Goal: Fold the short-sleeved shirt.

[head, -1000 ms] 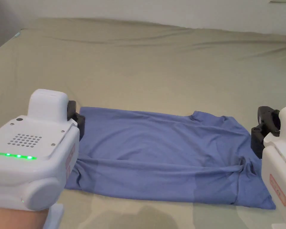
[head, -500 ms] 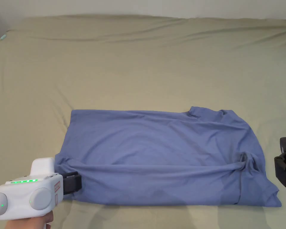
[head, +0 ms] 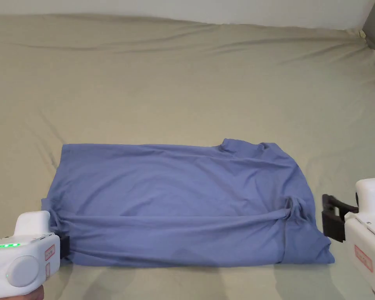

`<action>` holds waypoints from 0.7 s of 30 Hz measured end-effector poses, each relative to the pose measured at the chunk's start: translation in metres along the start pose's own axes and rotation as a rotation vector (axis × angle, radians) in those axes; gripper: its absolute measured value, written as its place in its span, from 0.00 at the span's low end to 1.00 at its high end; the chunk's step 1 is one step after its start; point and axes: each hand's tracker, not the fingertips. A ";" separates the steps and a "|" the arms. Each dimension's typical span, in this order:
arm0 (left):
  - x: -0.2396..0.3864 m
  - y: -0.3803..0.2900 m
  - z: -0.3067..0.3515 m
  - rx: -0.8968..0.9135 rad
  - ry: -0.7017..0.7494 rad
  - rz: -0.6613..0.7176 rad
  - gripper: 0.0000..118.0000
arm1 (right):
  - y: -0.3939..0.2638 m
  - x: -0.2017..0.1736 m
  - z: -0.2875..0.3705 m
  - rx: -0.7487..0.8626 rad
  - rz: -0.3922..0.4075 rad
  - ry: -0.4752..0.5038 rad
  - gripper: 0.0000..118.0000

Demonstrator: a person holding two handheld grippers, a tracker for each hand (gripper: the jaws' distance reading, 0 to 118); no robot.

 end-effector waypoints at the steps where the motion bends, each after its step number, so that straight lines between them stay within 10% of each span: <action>1: 0.002 0.003 0.007 0.038 0.028 -0.040 0.09 | -0.004 0.003 -0.012 -0.040 -0.023 0.020 0.92; 15: 0.001 0.003 0.041 0.104 0.019 -0.021 0.09 | -0.068 0.003 -0.142 -0.451 -0.179 0.056 0.92; 17: 0.000 0.001 0.036 0.092 0.021 -0.021 0.09 | -0.066 -0.002 -0.139 -0.428 -0.175 0.122 0.68; 19: -0.001 -0.002 0.031 0.081 0.021 -0.019 0.09 | -0.062 -0.005 -0.131 -0.417 -0.213 0.206 0.18; 21: -0.001 -0.002 0.030 0.074 0.023 -0.014 0.09 | -0.059 -0.014 -0.131 -0.423 -0.141 0.155 0.15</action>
